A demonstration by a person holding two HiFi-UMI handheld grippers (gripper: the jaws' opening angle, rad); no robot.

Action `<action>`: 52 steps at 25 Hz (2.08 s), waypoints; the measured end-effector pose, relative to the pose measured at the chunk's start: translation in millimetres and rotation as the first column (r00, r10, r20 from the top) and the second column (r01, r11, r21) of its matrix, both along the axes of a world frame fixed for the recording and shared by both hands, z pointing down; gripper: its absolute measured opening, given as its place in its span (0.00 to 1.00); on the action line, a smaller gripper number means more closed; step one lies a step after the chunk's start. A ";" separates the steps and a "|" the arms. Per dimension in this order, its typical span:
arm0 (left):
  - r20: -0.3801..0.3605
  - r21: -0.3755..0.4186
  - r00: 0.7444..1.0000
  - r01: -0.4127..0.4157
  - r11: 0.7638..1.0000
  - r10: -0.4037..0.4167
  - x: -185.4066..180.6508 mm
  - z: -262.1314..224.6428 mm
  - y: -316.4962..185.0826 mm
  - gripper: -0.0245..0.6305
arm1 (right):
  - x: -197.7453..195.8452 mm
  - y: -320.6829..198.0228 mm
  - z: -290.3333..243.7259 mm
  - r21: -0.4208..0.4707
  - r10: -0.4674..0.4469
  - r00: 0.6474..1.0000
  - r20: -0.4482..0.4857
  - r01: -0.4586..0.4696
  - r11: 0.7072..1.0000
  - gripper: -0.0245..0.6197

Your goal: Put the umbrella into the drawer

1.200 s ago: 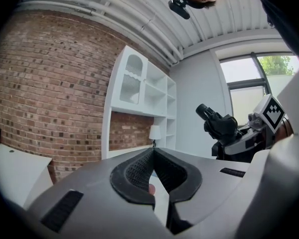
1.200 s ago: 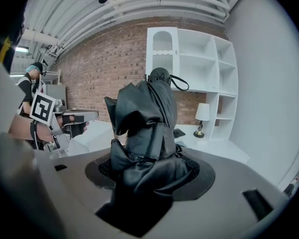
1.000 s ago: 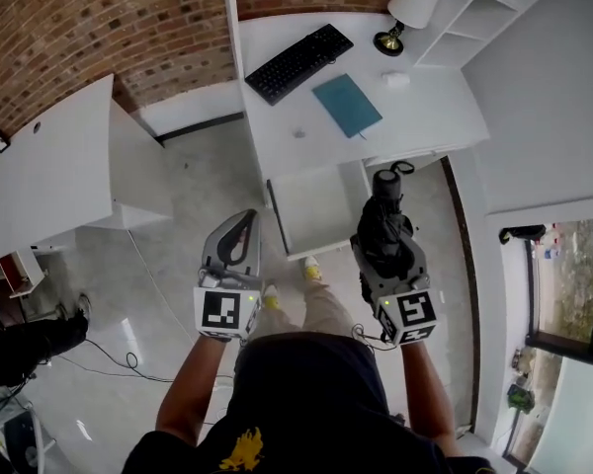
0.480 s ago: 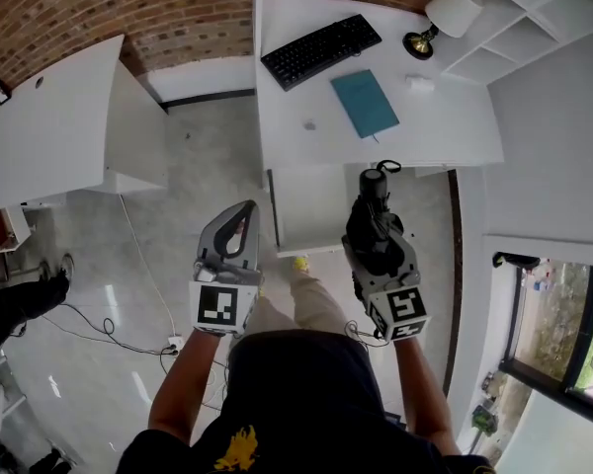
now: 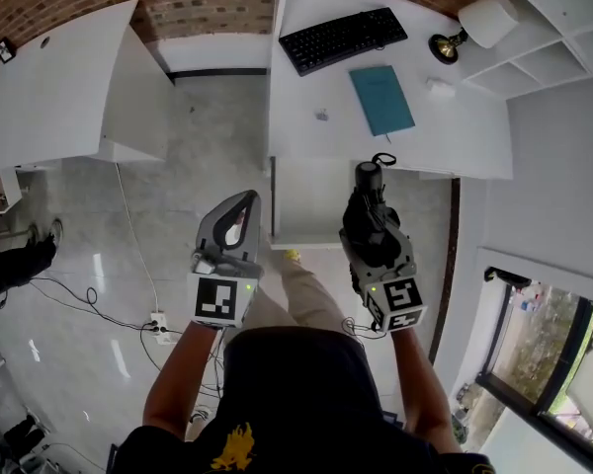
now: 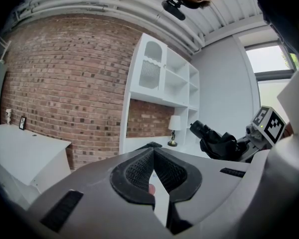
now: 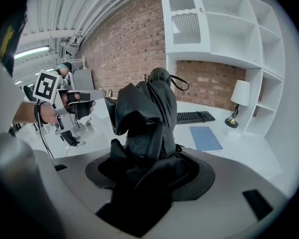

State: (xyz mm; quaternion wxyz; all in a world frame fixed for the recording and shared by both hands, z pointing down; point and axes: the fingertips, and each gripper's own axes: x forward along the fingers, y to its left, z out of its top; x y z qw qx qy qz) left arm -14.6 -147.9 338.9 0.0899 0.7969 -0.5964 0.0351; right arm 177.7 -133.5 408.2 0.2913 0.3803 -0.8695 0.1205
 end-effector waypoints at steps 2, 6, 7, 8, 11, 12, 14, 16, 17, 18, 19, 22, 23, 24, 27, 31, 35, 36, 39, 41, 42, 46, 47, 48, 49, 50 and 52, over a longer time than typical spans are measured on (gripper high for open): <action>-0.007 -0.014 1.000 0.023 1.000 -0.023 -3.6 5.1 1.5 0.07 | -3.4 -1.9 8.0 -0.014 -0.023 1.000 -0.002 0.023 1.000 0.44; -0.018 -0.033 0.998 0.065 0.997 -0.066 -11.2 16.1 -0.2 0.07 | -7.1 -6.9 20.7 -0.038 -0.078 0.997 -0.024 0.077 0.996 0.44; -0.022 -0.033 0.997 0.079 0.996 -0.080 -14.5 19.0 -0.9 0.07 | -10.0 -8.5 25.0 -0.041 -0.091 0.996 -0.024 0.089 0.995 0.44; -0.022 -0.031 0.995 0.092 0.995 -0.092 -17.5 21.6 -1.3 0.07 | -13.0 -9.6 29.4 -0.045 -0.103 0.994 -0.023 0.102 0.994 0.44; -0.006 -0.039 0.994 0.111 0.993 -0.112 -18.1 30.8 3.1 0.07 | -9.8 -6.3 40.0 -0.070 -0.134 0.990 -0.042 0.131 0.989 0.44; -0.001 -0.049 0.993 0.117 0.992 -0.117 -17.1 34.5 3.9 0.07 | -7.6 -7.3 42.2 -0.077 -0.145 0.988 -0.050 0.141 0.987 0.44; -0.002 -0.061 0.991 0.134 0.989 -0.134 -16.0 40.4 4.0 0.07 | -5.5 -10.7 47.9 -0.087 -0.165 0.985 -0.059 0.159 0.983 0.44; -0.005 -0.066 0.989 0.148 0.987 -0.149 -15.4 46.1 6.1 0.07 | -3.5 -10.2 57.7 -0.097 -0.190 0.979 -0.073 0.182 0.978 0.44; -0.006 -0.067 0.988 0.154 0.986 -0.155 -14.6 49.2 7.8 0.07 | -3.8 -9.9 61.8 -0.100 -0.204 0.976 -0.078 0.196 0.975 0.44; -0.007 -0.069 0.987 0.159 0.985 -0.160 -13.3 52.3 9.5 0.07 | -4.9 -9.9 65.0 -0.101 -0.218 0.973 -0.080 0.210 0.972 0.44; -0.011 -0.072 0.986 0.165 0.984 -0.166 -11.3 55.8 11.4 0.07 | -5.9 -10.0 68.3 -0.105 -0.232 0.969 -0.083 0.223 0.969 0.44; -0.027 -0.098 0.981 0.187 0.978 -0.190 -7.3 66.7 17.7 0.07 | -8.9 -9.8 82.5 -0.122 -0.279 0.955 -0.097 0.266 0.956 0.44; -0.025 -0.102 0.980 0.195 0.975 -0.198 -7.6 69.4 18.8 0.07 | -11.6 -11.0 86.9 -0.120 -0.299 0.949 -0.098 0.287 0.951 0.44; -0.020 -0.103 0.979 0.201 0.974 -0.204 -7.3 71.5 19.3 0.07 | -13.8 -12.6 90.2 -0.117 -0.315 0.944 -0.094 0.304 0.946 0.44; -0.007 -0.105 0.977 0.212 0.972 -0.214 -1.1 78.1 19.9 0.07 | -13.6 -17.5 95.9 -0.124 -0.340 0.937 -0.080 0.329 0.936 0.44; 0.003 -0.104 0.974 0.228 0.968 -0.229 3.3 89.4 16.2 0.07 | -12.9 -30.1 105.3 -0.128 -0.364 0.928 -0.077 0.353 0.927 0.44; -0.012 -0.135 0.968 0.247 0.960 -0.251 -3.4 110.2 15.7 0.07 | -16.2 -33.7 124.0 -0.144 -0.390 0.916 -0.088 0.376 0.915 0.44; -0.012 -0.141 0.968 0.248 0.958 -0.252 -4.6 116.7 14.4 0.07 | -17.0 -35.7 129.2 -0.146 -0.395 0.914 -0.092 0.380 0.913 0.44; -0.023 -0.164 0.968 0.244 0.956 -0.251 -4.5 135.6 10.8 0.07 | -17.5 -40.3 143.9 -0.156 -0.407 0.907 -0.109 0.389 0.908 0.44; -0.027 -0.185 0.968 0.239 0.953 -0.248 -5.5 149.1 9.2 0.07 | -19.8 -42.8 154.7 -0.160 -0.417 0.901 -0.118 0.398 0.903 0.44; -0.029 -0.192 0.969 0.235 0.953 -0.245 -6.2 156.0 7.3 0.07 | -21.4 -44.8 160.6 -0.161 -0.421 0.899 -0.120 0.401 0.902 0.44; -0.032 -0.196 0.974 0.216 0.957 -0.226 -5.4 179.0 -0.9 0.07 | -24.7 -48.1 181.8 -0.171 -0.432 0.894 -0.121 0.410 0.896 0.44; -0.032 -0.198 0.974 0.214 0.957 -0.224 -5.5 184.4 -1.9 0.07 | -25.6 -47.8 186.4 -0.174 -0.437 0.891 -0.121 0.415 0.893 0.44; -0.030 -0.201 0.974 0.212 0.956 -0.222 -5.7 189.8 -2.9 0.07 | -26.7 -48.1 191.0 -0.175 -0.443 0.888 -0.121 0.420 0.890 0.44; -0.027 -0.204 0.975 0.211 0.956 -0.221 -6.0 195.0 -4.1 0.07 | -27.8 -49.0 195.7 -0.173 -0.449 0.885 -0.122 0.427 0.888 0.44; -0.022 -0.207 0.975 0.210 0.955 -0.219 -5.9 200.2 -5.4 0.07 | -28.8 -50.7 200.2 -0.169 -0.455 0.882 -0.123 0.434 0.885 0.44; -0.004 -0.219 0.979 0.197 0.956 -0.203 -4.2 211.6 -7.7 0.07 | -29.6 -54.0 208.2 -0.156 -0.464 0.877 -0.125 0.444 0.882 0.44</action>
